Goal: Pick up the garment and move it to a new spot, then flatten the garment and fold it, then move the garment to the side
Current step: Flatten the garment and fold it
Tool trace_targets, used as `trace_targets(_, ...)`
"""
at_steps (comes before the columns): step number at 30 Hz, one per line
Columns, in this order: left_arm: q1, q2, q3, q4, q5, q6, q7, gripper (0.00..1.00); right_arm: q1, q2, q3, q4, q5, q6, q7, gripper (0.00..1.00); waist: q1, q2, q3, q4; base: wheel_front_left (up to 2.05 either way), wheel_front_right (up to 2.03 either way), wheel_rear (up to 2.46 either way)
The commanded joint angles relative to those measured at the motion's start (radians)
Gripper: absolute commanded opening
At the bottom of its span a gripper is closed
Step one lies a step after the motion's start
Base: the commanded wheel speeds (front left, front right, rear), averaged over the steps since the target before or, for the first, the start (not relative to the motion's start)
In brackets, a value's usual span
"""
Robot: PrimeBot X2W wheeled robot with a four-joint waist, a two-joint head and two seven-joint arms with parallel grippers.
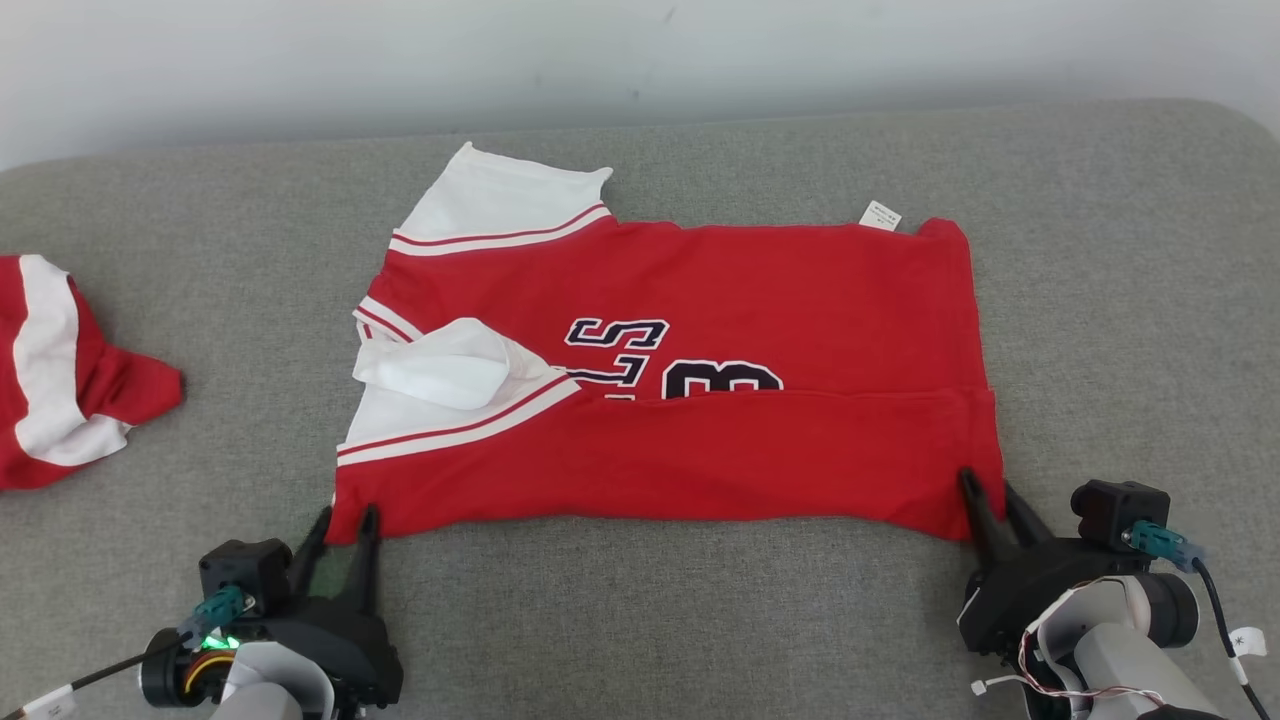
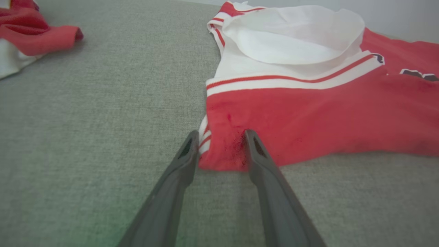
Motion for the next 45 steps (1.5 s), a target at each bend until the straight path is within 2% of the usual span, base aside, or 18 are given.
trace_targets(1, -0.009, -0.010, -0.006, 0.016, -0.010, -0.009, 0.001, 0.00, -0.008, 0.003, 0.001, 0.008, 0.009, -0.002, -0.005, 0.00, 0.0001, -0.0001, -0.002, 0.004, 0.00, 0.00, 0.00)
trace_targets(6, -0.015, -0.026, 0.001, 0.059, -0.012, -0.023, -0.002, 0.00, -0.002, -0.003, 0.011, 0.023, 0.017, -0.002, -0.025, 0.00, 0.0001, -0.0001, -0.037, 0.016, 0.00, 0.00, 0.00)
trace_targets(13, 0.079, -0.033, 0.050, -0.031, 0.003, -0.026, -0.004, 0.00, 0.063, -0.039, 0.006, -0.012, 0.038, -0.002, -0.047, 0.00, 0.0001, -0.0001, -0.114, 0.030, 0.00, 0.00, 0.00)
trace_targets(22, 0.306, -0.058, 0.085, -0.218, 0.017, 0.024, -0.004, 0.00, 0.245, -0.082, -0.042, -0.158, 0.043, -0.002, -0.005, 0.00, 0.0001, -0.0001, -0.179, 0.046, 0.00, 0.00, 0.00)
trace_targets(28, 0.416, -0.069, 0.078, -0.284, 0.004, 0.049, 0.002, 0.00, 0.374, -0.064, -0.130, -0.272, 0.016, -0.002, 0.058, 0.00, 0.0001, -0.0001, -0.189, 0.054, 0.00, 0.00, 0.00)
trace_targets(29, 0.423, -0.066, 0.075, -0.289, 0.009, 0.055, 0.002, 0.00, 0.390, -0.060, -0.144, -0.287, 0.008, -0.002, 0.067, 0.14, 0.0001, -0.0001, -0.192, 0.055, 0.00, 0.00, 0.00)
trace_targets(30, 0.428, -0.062, 0.072, -0.294, 0.019, 0.059, 0.001, 0.28, 0.402, -0.057, -0.158, -0.301, -0.005, -0.002, 0.076, 0.81, 0.0001, -0.0001, -0.195, 0.056, 0.00, 0.00, 0.00)
trace_targets(31, 0.431, -0.061, 0.072, -0.300, 0.024, 0.065, 0.000, 0.71, 0.412, -0.049, -0.172, -0.317, -0.010, -0.002, 0.082, 1.00, 0.0001, -0.0001, -0.198, 0.057, 0.00, 0.00, 0.00)
trace_targets(32, 0.434, -0.060, 0.073, -0.306, 0.029, 0.066, -0.001, 1.00, 0.419, -0.040, -0.181, -0.332, -0.018, -0.002, 0.090, 1.00, 0.0001, -0.0001, -0.201, 0.057, 0.00, 0.00, 0.00)
trace_targets(39, 0.421, -0.055, 0.122, -0.386, 0.074, 0.091, -0.003, 1.00, 0.438, 0.010, -0.254, -0.457, -0.100, -0.002, 0.095, 1.00, 0.0001, -0.0001, -0.218, 0.058, 0.00, 0.00, 0.00)
trace_targets(45, 0.423, -0.065, 0.200, -0.503, 0.167, 0.117, -0.004, 1.00, 0.435, 0.052, -0.279, -0.551, -0.168, -0.002, 0.051, 1.00, 0.0001, -0.0001, -0.229, 0.059, 0.00, 0.00, 0.00)
